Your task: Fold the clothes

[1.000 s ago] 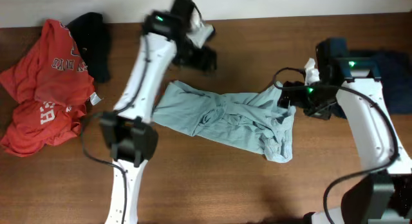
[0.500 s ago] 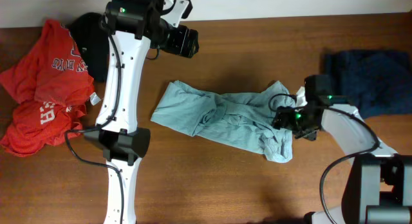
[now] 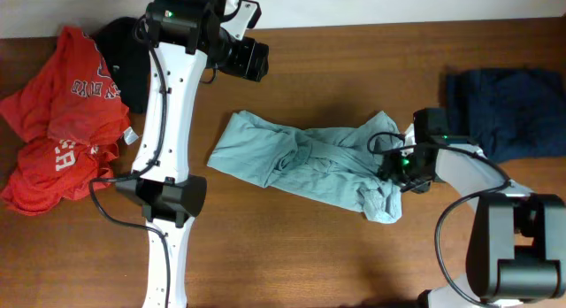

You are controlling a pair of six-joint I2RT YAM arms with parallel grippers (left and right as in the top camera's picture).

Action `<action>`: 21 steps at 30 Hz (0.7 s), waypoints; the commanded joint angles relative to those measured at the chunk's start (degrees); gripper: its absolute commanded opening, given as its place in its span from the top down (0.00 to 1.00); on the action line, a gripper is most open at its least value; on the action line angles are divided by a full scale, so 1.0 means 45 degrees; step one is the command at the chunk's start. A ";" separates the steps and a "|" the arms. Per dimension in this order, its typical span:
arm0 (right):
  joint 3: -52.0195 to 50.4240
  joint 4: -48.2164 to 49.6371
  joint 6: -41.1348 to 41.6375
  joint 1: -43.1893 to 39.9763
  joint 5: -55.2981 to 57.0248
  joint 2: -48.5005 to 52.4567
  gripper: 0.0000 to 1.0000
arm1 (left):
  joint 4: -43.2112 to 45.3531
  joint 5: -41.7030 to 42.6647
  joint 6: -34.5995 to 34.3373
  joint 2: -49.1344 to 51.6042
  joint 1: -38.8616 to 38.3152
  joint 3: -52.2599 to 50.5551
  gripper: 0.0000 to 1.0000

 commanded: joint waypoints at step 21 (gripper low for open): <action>0.2535 -0.3730 -0.2467 -0.2773 -0.1428 -0.1015 0.80 | 0.0233 -0.0758 -0.0389 -0.0073 0.0680 0.0583 0.13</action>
